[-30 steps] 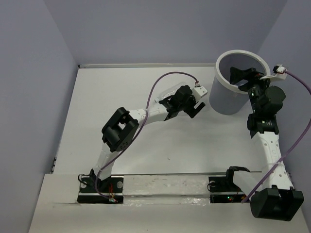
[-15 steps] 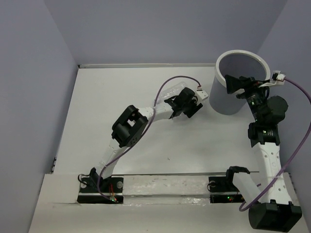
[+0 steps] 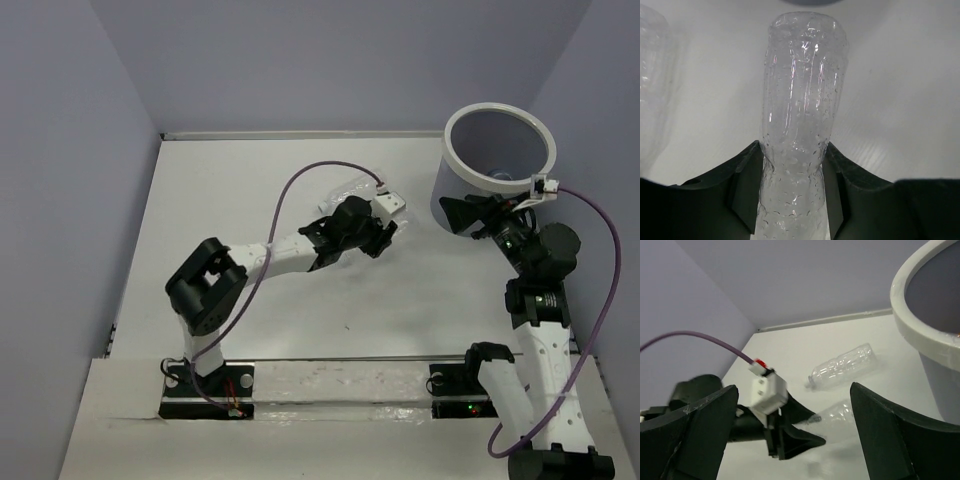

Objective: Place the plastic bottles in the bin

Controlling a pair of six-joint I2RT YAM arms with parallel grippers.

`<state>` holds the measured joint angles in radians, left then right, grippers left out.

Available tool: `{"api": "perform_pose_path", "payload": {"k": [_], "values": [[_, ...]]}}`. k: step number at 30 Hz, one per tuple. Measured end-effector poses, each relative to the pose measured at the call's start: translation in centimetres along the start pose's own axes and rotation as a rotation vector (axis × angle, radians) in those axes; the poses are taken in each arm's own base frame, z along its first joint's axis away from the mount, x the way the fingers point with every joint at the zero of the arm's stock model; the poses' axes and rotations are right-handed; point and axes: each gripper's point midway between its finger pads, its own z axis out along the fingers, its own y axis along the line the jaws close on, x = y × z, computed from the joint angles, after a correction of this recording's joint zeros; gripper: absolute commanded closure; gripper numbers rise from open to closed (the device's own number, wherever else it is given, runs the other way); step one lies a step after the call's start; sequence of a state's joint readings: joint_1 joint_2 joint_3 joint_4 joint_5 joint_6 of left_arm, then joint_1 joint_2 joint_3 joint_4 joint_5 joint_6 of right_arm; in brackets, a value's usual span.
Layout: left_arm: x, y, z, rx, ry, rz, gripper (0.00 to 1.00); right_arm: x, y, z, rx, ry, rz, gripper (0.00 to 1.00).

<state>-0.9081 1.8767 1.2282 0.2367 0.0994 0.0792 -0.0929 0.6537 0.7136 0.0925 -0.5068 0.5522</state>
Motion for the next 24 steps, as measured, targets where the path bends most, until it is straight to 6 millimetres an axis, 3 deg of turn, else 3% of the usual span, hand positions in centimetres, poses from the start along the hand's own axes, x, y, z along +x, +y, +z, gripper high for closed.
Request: {"api": "perform_pose_path", "payload": {"k": [5, 9, 14, 21, 24], "values": [[-8.5, -1.4, -6.1, 0.050, -0.292, -0.090, 0.76, 2.6, -0.5, -0.5, 0.006, 0.070, 0.049, 0.00], [-12.2, -2.9, -9.8, 0.133, -0.457, -0.149, 0.76, 4.5, -1.2, -0.4, 0.021, 0.139, 0.101, 0.00], [-12.9, -5.1, -10.5, 0.224, -0.489, -0.186, 0.76, 7.6, -0.1, 0.4, -0.066, 0.276, 0.156, 0.00], [-12.8, -6.8, -10.8, 0.309, -0.475, -0.202, 0.74, 9.1, 2.0, 1.2, -0.194, 0.347, 0.165, 0.01], [-12.4, -7.3, -10.4, 0.329, -0.461, -0.201, 0.72, 9.6, 2.4, 1.8, -0.219, 0.358, 0.171, 0.09]]}}
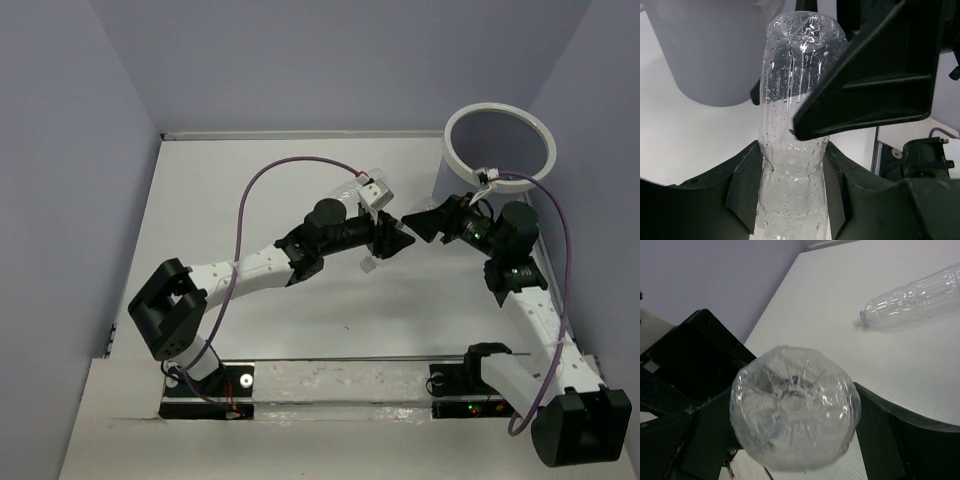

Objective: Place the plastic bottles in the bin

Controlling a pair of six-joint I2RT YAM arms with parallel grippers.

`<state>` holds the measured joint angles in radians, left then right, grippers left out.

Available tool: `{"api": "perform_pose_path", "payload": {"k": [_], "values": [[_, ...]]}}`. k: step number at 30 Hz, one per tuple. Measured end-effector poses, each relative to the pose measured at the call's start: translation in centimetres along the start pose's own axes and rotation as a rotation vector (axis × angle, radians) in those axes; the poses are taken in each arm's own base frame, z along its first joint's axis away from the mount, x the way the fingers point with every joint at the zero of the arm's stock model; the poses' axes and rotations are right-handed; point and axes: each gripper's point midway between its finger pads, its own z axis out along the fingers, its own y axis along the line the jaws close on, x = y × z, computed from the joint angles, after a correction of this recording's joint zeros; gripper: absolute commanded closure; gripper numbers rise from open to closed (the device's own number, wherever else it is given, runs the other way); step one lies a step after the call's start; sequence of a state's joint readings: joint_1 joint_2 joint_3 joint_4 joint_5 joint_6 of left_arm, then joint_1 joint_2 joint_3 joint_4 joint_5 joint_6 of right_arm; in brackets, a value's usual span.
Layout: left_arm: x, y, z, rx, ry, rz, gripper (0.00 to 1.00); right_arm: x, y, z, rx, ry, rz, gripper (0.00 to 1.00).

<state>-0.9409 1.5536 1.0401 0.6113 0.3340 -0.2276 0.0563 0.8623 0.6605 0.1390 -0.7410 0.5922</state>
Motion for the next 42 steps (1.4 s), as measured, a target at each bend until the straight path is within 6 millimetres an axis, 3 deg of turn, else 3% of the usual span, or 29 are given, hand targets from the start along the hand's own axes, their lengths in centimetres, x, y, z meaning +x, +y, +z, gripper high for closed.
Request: {"api": "perform_pose_path", "payload": {"k": [1, 3, 4, 6, 10, 13, 18, 20, 23, 26, 29, 32, 35, 37, 40, 42], "values": [[0.4, -0.2, 0.1, 0.009, 0.008, -0.003, 0.71, 0.1, 0.0, 0.3, -0.005, 0.003, 0.003, 0.17], [1.0, -0.4, 0.3, 0.022, 0.022, -0.007, 0.57, 0.2, 0.0, 0.9, -0.006, 0.006, 0.014, 0.37], [1.4, -0.5, 0.4, 0.023, 0.032, -0.011, 0.49, 0.2, -0.1, 1.3, -0.003, 0.006, 0.015, 0.51], [1.3, -0.2, 0.4, 0.017, 0.029, -0.009, 0.31, -0.2, -0.4, 1.6, 0.017, -0.009, 0.027, 0.56], [0.3, 0.1, 0.2, 0.005, 0.004, 0.010, 0.20, -1.5, -0.3, 1.9, 0.040, -0.046, 0.017, 0.64], [-1.7, 1.3, -0.7, -0.051, -0.042, 0.023, 0.14, -3.8, 0.1, 2.4, 0.071, -0.093, -0.006, 0.65], [-4.8, 5.5, -3.5, -0.216, -0.103, 0.023, 0.11, -13.3, 1.2, 2.6, 0.186, -0.302, -0.145, 0.66], [-5.4, 8.4, -4.6, -0.319, -0.112, 0.020, 0.11, -16.6, 1.5, 2.0, 0.238, -0.377, -0.199, 0.67], [-4.8, 12.5, -5.3, -0.447, -0.075, 0.014, 0.11, -22.2, 2.0, -0.1, 0.363, -0.502, -0.295, 0.66], [-3.3, 17.7, -5.4, -0.583, -0.016, 0.023, 0.07, -25.6, 1.8, -1.8, 0.478, -0.583, -0.350, 0.66], [-0.9, 21.6, -5.8, -0.670, 0.065, 0.046, 0.01, -26.9, -0.4, -3.1, 0.627, -0.613, -0.390, 0.67], [1.5, 24.0, -5.6, -0.696, 0.156, 0.068, 0.01, -26.5, -3.7, -3.5, 0.761, -0.579, -0.402, 0.66], [2.3, 26.0, -4.3, -0.681, 0.216, 0.090, 0.01, -25.8, -6.6, -3.1, 0.850, -0.540, -0.401, 0.62], [2.5, 27.3, -3.0, -0.661, 0.247, 0.106, 0.01, -25.2, -8.0, -3.2, 0.899, -0.508, -0.401, 0.55], [3.5, 28.9, -1.1, -0.615, 0.300, 0.126, 0.01, -24.5, -10.1, -3.1, 0.959, -0.467, -0.402, 0.25], [5.0, 29.6, -0.5, -0.587, 0.351, 0.131, 0.01, -24.2, -11.1, -2.8, 0.976, -0.447, -0.399, 0.19]]}}
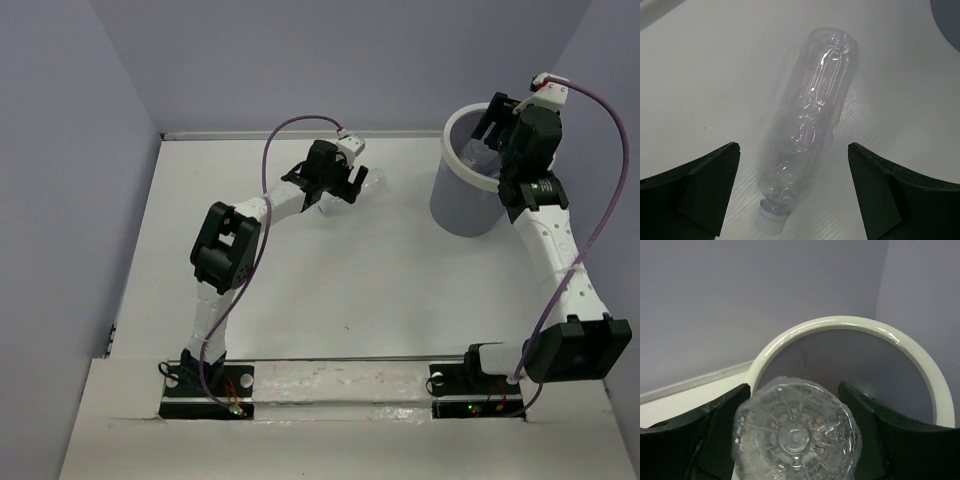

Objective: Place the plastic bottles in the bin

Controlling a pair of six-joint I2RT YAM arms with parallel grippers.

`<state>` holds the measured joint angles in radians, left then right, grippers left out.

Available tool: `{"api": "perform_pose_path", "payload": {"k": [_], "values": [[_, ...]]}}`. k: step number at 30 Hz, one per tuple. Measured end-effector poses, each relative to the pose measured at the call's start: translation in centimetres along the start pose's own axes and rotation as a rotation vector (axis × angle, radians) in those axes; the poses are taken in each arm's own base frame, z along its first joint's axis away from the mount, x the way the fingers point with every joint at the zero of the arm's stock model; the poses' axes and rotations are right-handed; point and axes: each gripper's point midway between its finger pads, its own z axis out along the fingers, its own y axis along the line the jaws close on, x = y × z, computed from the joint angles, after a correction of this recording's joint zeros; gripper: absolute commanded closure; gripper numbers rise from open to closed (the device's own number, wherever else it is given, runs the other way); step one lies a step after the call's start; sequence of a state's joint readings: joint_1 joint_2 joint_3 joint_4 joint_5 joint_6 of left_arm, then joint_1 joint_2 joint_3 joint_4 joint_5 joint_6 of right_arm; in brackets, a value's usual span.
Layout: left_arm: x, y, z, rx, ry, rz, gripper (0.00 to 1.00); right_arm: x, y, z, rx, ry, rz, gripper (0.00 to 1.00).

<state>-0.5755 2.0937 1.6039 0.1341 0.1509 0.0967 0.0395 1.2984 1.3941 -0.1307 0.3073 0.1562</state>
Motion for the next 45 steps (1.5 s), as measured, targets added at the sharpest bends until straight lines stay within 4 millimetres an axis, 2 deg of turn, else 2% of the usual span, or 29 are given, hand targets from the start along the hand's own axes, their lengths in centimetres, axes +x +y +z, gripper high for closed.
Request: {"api": "perform_pose_path", "payload": {"k": [3, 4, 7, 8, 9, 11, 13, 14, 17, 20, 23, 26, 28, 30, 31, 33, 35, 36, 37, 40, 42, 45], "values": [[2.3, 0.0, 1.2, 0.026, 0.071, 0.026, 0.01, 1.2, -0.4, 0.8, 0.014, 0.031, -0.014, 0.10], [3.1, -0.1, 1.6, 0.032, 0.096, 0.033, 0.01, 1.6, -0.5, 1.1, 0.020, 0.038, -0.013, 0.04], [5.4, -0.1, 2.2, 0.047, 0.164, 0.045, 0.03, 2.1, -0.6, 1.2, 0.024, 0.055, -0.017, 0.01], [6.0, -0.1, 2.3, 0.050, 0.179, 0.048, 0.07, 2.1, -0.6, 1.2, 0.021, 0.057, -0.015, 0.01], [6.7, -0.2, 2.3, 0.056, 0.201, 0.050, 0.16, 2.1, -0.5, 1.2, 0.018, 0.057, -0.012, 0.01], [7.5, -0.3, 2.3, 0.062, 0.225, 0.051, 0.24, 2.0, -0.2, 1.1, 0.002, 0.056, -0.006, 0.01], [7.6, -0.3, 2.3, 0.062, 0.230, 0.050, 0.29, 1.7, 0.1, 0.7, -0.018, 0.051, 0.004, 0.01], [7.6, -0.3, 2.3, 0.060, 0.229, 0.049, 0.36, 1.4, 0.3, 0.4, -0.034, 0.046, 0.011, 0.01], [7.6, -0.2, 2.3, 0.057, 0.228, 0.049, 0.48, -0.4, 0.8, -2.2, -0.088, 0.002, 0.039, 0.02], [7.6, -0.2, 2.4, 0.053, 0.217, 0.040, 0.50, -3.2, 1.7, -5.6, -0.176, -0.065, 0.089, 0.02], [7.9, -0.6, 1.9, 0.058, 0.187, 0.014, 0.54, -5.9, 4.0, -9.7, -0.354, -0.137, 0.150, 0.02], [7.9, -1.4, -0.3, 0.075, 0.157, -0.032, 0.54, -5.9, 6.4, -12.0, -0.521, -0.128, 0.187, 0.02], [7.2, -2.5, -3.3, 0.102, 0.115, -0.083, 0.54, -4.3, 8.0, -12.6, -0.617, -0.079, 0.204, 0.02], [5.1, -3.4, -5.8, 0.132, 0.042, -0.119, 0.54, -0.9, 9.3, -12.5, -0.681, 0.021, 0.218, 0.02], [3.0, -4.1, -7.6, 0.157, -0.034, -0.140, 0.54, 0.4, 9.9, -12.6, -0.705, 0.060, 0.223, 0.02], [-0.5, -5.4, -10.7, 0.205, -0.157, -0.159, 0.54, 5.2, 11.7, -12.7, -0.772, 0.194, 0.239, 0.02], [-2.7, -6.8, -13.3, 0.256, -0.246, -0.167, 0.54, 9.2, 13.1, -13.8, -0.838, 0.310, 0.251, 0.01], [-4.2, -7.9, -15.0, 0.297, -0.304, -0.167, 0.54, 11.7, 14.2, -15.2, -0.887, 0.386, 0.253, 0.01], [-5.0, -9.0, -16.2, 0.335, -0.342, -0.168, 0.54, 13.3, 15.1, -16.3, -0.929, 0.439, 0.251, 0.00], [-5.7, -11.9, -18.8, 0.428, -0.398, -0.167, 0.53, 15.1, 16.9, -18.8, -1.018, 0.508, 0.244, 0.00], [-4.9, -13.9, -19.7, 0.485, -0.391, -0.171, 0.53, 14.8, 17.9, -19.9, -1.076, 0.500, 0.247, 0.00], [-3.5, -16.1, -20.4, 0.539, -0.366, -0.174, 0.53, 13.8, 18.4, -20.1, -1.104, 0.469, 0.266, 0.00]]}}
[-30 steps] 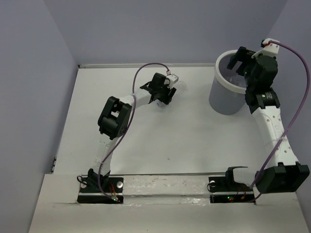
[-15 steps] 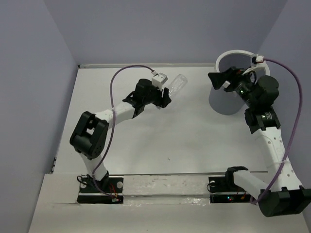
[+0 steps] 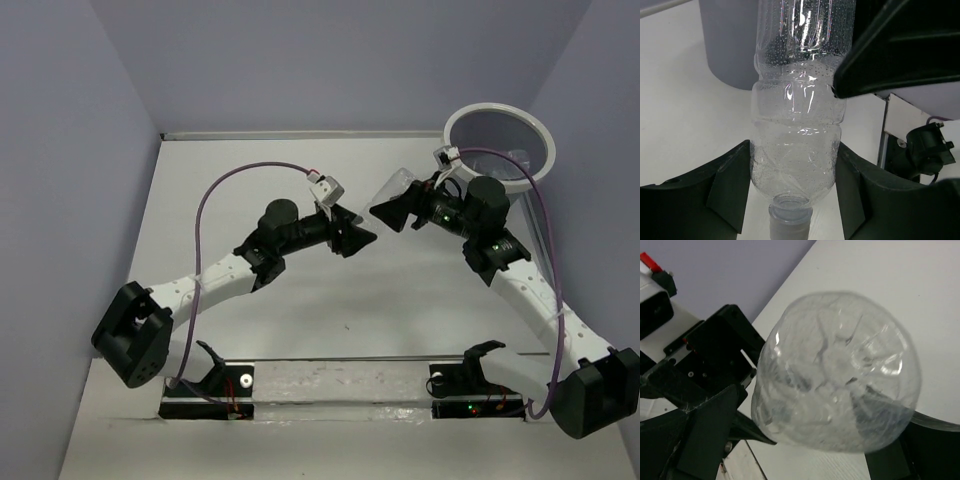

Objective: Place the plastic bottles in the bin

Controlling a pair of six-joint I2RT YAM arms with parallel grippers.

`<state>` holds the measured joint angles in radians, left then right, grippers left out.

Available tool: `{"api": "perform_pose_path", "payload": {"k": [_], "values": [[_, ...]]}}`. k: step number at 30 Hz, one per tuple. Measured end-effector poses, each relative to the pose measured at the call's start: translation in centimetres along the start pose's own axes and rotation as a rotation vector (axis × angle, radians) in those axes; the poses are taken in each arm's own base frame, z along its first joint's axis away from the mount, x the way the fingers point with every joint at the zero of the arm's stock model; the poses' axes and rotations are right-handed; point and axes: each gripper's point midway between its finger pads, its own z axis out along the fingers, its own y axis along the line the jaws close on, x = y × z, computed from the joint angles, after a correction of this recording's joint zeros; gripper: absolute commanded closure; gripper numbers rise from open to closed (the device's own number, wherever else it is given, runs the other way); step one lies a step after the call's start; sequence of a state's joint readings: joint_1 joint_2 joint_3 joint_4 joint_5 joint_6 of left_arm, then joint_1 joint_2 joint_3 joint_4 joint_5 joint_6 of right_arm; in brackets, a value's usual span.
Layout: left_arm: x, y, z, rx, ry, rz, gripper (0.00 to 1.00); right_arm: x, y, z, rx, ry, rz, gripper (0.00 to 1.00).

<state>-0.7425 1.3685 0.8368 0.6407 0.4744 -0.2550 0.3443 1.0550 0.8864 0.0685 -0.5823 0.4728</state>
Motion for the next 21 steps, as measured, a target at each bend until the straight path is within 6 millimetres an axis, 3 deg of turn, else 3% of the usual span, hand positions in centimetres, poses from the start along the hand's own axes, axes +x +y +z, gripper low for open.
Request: {"api": "perform_pose_path", "payload": {"k": [3, 6, 7, 9, 10, 11, 12, 14, 18, 21], "values": [[0.4, -1.2, -0.7, 0.020, -0.001, -0.013, 0.53, -0.4, 0.3, 0.1, -0.012, -0.016, 0.005, 0.04], [0.0, -2.3, -1.8, 0.040, -0.017, -0.022, 0.51, -1.1, 0.9, 0.3, -0.028, -0.047, -0.004, 0.27], [-0.1, -2.7, -2.2, 0.046, -0.024, -0.025, 0.50, -1.4, 1.0, 0.3, -0.034, -0.059, -0.006, 0.39], [-0.5, -3.2, -2.6, 0.055, -0.034, -0.030, 0.42, -1.8, 1.8, 0.3, -0.057, -0.075, 0.014, 0.46], [-0.6, -3.3, -2.7, 0.057, -0.041, -0.030, 0.32, -2.1, 2.2, 0.3, -0.067, -0.084, 0.014, 0.47], [-1.0, -3.5, -2.9, 0.062, -0.050, -0.035, 0.14, -2.3, 2.4, 0.2, -0.074, -0.092, 0.020, 0.48], [-1.2, -3.7, -3.0, 0.064, -0.057, -0.037, 0.07, -2.5, 2.7, 0.2, -0.079, -0.099, 0.029, 0.49], [-1.7, -4.0, -3.1, 0.071, -0.069, -0.049, 0.01, -3.0, 3.1, 0.0, -0.079, -0.121, 0.030, 0.51], [-3.1, -4.0, -4.3, 0.020, -0.105, -0.073, 0.01, -6.2, 2.1, -0.3, 0.030, -0.220, -0.047, 0.55], [-4.9, -4.6, -6.6, -0.034, -0.144, -0.087, 0.01, -11.4, 0.7, -1.7, 0.189, -0.362, -0.148, 0.56]]}}
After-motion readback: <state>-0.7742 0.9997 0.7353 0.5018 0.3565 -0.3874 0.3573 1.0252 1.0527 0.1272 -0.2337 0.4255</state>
